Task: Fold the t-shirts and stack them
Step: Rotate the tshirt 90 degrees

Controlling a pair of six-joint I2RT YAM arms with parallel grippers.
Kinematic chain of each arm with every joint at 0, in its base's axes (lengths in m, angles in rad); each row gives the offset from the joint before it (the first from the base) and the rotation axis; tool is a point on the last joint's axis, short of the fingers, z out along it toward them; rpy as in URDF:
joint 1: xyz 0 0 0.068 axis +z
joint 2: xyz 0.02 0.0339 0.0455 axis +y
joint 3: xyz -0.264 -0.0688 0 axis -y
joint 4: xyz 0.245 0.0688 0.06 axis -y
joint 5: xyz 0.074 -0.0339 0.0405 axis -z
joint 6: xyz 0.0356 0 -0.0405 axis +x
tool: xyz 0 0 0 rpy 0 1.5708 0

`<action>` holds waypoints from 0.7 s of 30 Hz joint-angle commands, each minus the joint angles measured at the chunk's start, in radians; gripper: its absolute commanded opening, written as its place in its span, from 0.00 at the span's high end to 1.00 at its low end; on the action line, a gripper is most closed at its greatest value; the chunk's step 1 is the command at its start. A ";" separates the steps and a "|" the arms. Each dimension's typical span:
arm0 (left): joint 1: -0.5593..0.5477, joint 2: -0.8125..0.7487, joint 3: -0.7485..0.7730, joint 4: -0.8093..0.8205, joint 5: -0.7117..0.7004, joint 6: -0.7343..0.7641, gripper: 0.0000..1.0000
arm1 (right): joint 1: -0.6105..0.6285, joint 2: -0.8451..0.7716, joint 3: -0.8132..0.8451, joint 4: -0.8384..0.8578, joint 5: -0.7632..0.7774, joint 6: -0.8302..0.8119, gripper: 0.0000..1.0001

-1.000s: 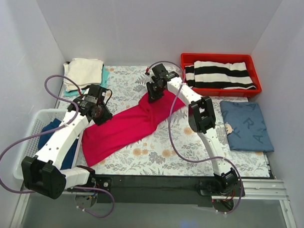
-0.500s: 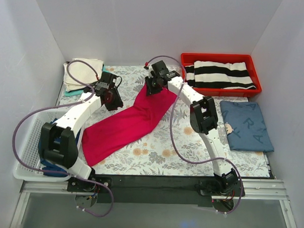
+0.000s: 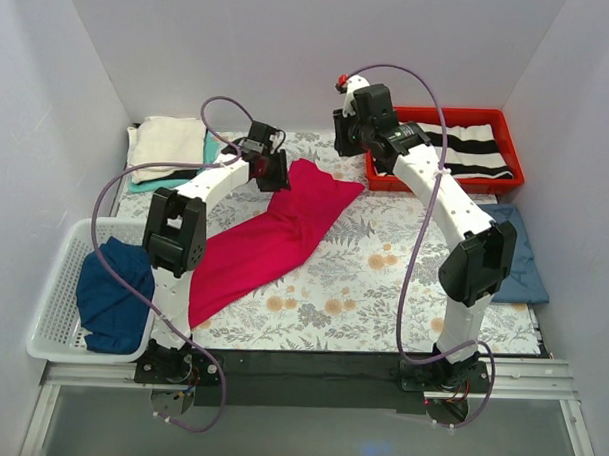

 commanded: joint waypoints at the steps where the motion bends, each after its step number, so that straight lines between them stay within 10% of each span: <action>1: -0.042 0.039 0.086 0.031 0.025 0.059 0.66 | -0.017 -0.047 -0.096 -0.099 0.060 -0.005 0.69; 21: -0.175 0.395 0.330 -0.029 -0.261 0.019 0.65 | -0.049 -0.287 -0.467 -0.113 -0.049 0.066 0.72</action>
